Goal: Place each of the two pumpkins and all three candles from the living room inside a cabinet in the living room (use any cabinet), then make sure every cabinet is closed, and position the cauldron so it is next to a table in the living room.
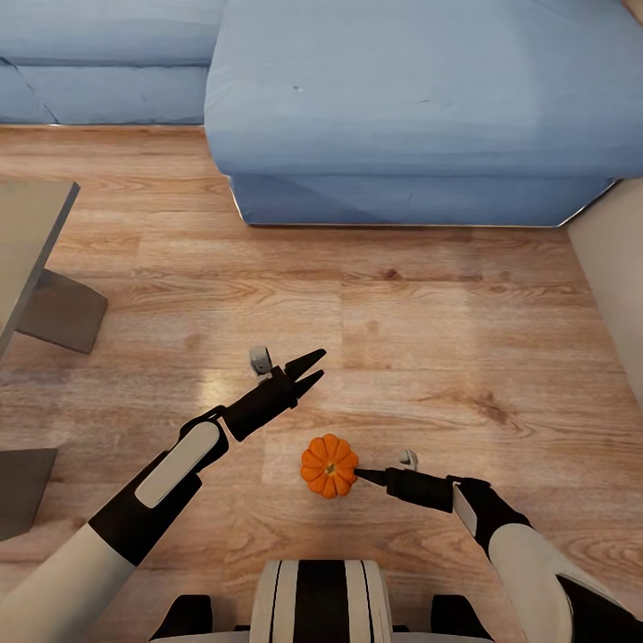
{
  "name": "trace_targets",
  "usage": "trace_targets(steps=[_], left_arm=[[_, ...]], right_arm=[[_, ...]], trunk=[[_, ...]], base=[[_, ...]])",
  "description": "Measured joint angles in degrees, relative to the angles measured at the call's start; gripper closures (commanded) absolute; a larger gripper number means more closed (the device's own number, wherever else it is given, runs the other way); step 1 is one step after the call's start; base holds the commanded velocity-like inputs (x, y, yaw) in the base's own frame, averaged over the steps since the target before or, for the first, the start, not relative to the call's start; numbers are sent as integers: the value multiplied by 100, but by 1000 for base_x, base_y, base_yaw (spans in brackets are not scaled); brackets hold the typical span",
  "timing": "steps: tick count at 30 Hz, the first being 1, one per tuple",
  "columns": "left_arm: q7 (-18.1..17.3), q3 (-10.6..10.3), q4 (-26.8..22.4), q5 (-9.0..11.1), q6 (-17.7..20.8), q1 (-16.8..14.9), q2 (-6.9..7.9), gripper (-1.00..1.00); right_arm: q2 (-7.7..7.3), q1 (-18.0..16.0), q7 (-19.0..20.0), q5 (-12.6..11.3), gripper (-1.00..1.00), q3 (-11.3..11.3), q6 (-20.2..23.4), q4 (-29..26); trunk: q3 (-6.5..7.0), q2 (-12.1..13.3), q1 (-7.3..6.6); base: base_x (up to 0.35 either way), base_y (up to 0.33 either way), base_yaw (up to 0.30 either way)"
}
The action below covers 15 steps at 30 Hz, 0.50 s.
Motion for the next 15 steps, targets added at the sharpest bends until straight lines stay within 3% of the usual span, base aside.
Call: trace_targets(steps=[6,7,8,9,15], left_arm=[[0,0,0,-3,0,-1,0,-100],[0,0,0,-2,1,-2,0,-100],[-1,-1,1,1,-1,-2,-1,-100],[0,0,0,-1,-2,0,0,-100],[8,0,0,-6,-4,1,0,-100]], right_arm=[[44,-3,-358,-21,-100,0,-11,-24],[96,-4,-412,-22,-100,0,-12,-48],[279,-5,-618,-7,-100,1,-12,-133],[336,-5,-710,0,-100,0,-14,-153],[521,-32,-1047,16,-100,8,-66,-182]], trunk=[[0,0,0],[0,0,0],[0,0,0],[0,0,0],[0,0,0]], base=[[0,0,0],[0,0,0],[0,0,0],[0,0,0],[0,0,0]])
